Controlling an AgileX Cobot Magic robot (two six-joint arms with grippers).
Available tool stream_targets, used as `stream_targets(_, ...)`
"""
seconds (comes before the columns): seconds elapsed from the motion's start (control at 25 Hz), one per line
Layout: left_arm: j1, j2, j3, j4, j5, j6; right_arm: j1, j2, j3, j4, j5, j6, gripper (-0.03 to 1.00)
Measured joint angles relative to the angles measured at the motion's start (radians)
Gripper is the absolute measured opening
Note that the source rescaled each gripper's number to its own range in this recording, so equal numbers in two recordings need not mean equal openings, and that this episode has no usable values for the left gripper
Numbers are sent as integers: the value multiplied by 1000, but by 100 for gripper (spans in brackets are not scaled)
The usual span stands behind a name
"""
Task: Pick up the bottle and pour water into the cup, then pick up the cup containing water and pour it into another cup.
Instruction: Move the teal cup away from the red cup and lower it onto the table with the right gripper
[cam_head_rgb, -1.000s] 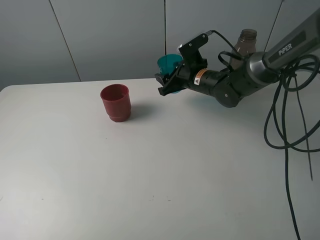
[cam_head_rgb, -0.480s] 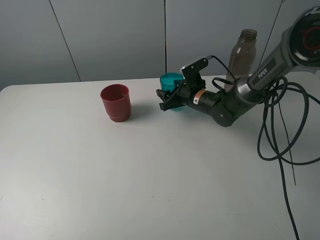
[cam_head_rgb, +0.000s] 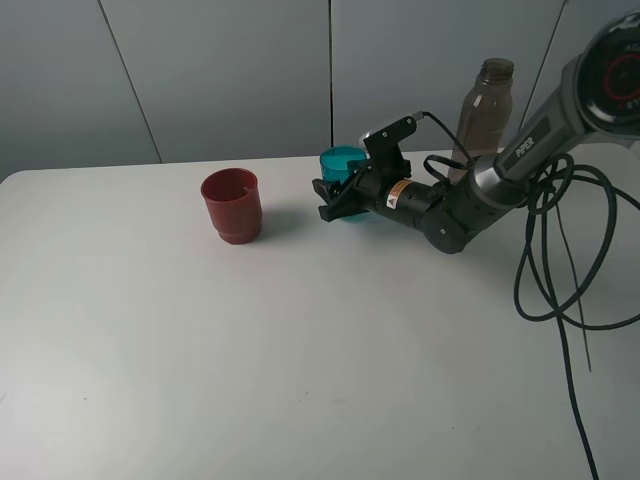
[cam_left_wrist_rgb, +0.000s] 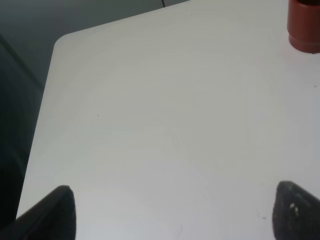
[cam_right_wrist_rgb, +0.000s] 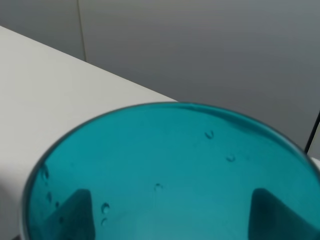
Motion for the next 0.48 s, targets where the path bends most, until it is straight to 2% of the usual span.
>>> stream_targets(0.04, 0, 0, 0, 0, 0, 0, 0, 0, 0, 0, 0, 2, 23)
stream_targets(0.08, 0, 0, 0, 0, 0, 0, 0, 0, 0, 0, 0, 4, 51)
stream_targets(0.12, 0, 0, 0, 0, 0, 0, 0, 0, 0, 0, 0, 6, 75)
stream_targets(0.16, 0, 0, 0, 0, 0, 0, 0, 0, 0, 0, 5, 11, 89)
stream_targets(0.24, 0, 0, 0, 0, 0, 0, 0, -2, 0, 0, 41, 24, 98)
stream_targets(0.36, 0, 0, 0, 0, 0, 0, -2, -19, 11, 0, 112, 36, 99)
stream_targets(0.48, 0, 0, 0, 0, 0, 0, -2, -69, 63, 0, 130, 38, 99)
